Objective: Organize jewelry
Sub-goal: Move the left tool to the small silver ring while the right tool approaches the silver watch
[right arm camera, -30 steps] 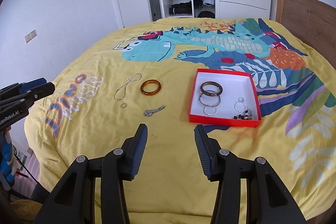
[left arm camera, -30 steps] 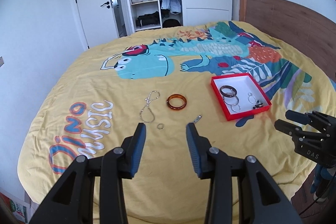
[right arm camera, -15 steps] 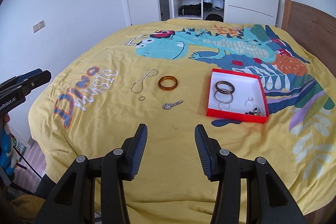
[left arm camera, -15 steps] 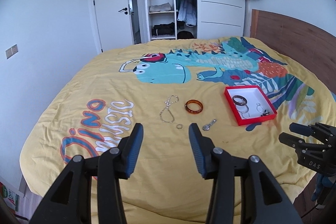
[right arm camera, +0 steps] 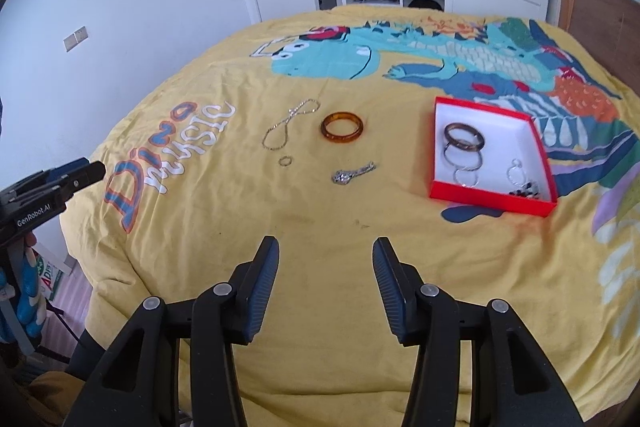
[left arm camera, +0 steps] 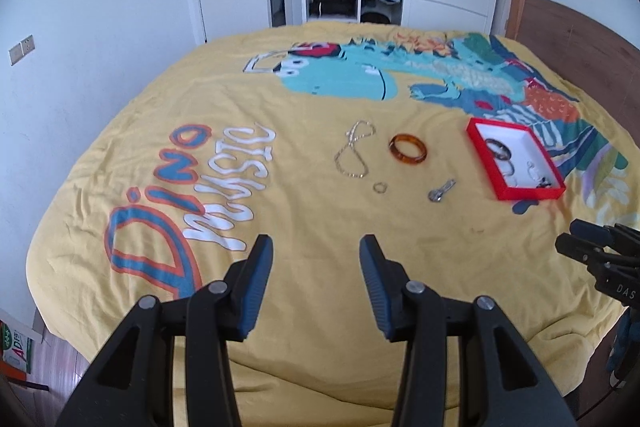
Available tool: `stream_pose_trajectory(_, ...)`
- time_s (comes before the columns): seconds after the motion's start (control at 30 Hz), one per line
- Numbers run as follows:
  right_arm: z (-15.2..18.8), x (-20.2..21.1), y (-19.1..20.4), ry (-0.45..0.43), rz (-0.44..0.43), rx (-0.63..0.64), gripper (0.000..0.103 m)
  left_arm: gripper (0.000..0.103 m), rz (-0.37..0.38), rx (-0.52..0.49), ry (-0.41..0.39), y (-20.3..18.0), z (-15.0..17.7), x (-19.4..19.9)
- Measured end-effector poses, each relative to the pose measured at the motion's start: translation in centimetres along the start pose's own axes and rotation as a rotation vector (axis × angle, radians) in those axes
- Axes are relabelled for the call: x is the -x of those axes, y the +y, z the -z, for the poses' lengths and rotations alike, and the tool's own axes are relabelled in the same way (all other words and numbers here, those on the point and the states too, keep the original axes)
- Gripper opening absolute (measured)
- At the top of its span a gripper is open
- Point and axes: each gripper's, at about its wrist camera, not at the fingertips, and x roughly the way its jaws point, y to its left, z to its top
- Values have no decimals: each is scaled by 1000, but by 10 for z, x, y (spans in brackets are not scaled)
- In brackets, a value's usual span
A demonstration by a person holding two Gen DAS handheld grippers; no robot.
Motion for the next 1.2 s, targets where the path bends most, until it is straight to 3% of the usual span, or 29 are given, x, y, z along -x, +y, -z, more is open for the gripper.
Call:
stream_pose_trajectory(0.53,-31,-142,-32,141,-95,-59,48,43,92,-23,190,-40,-31,-156)
stream_pose_trajectory(0.67,-36,-172,-39,167,-110,-62,48,43,144,-20,233,-52,-38,-195)
stream_pose_trajectory(0.93,-37,-209,-51,193,-143,-49,48,43,197,-18,290,-68,-47,-246)
stream_pose_trajectory(1.2,-48,-228,-52,179,-176,-33,48,42,188,-29,303,-74,-55,-276)
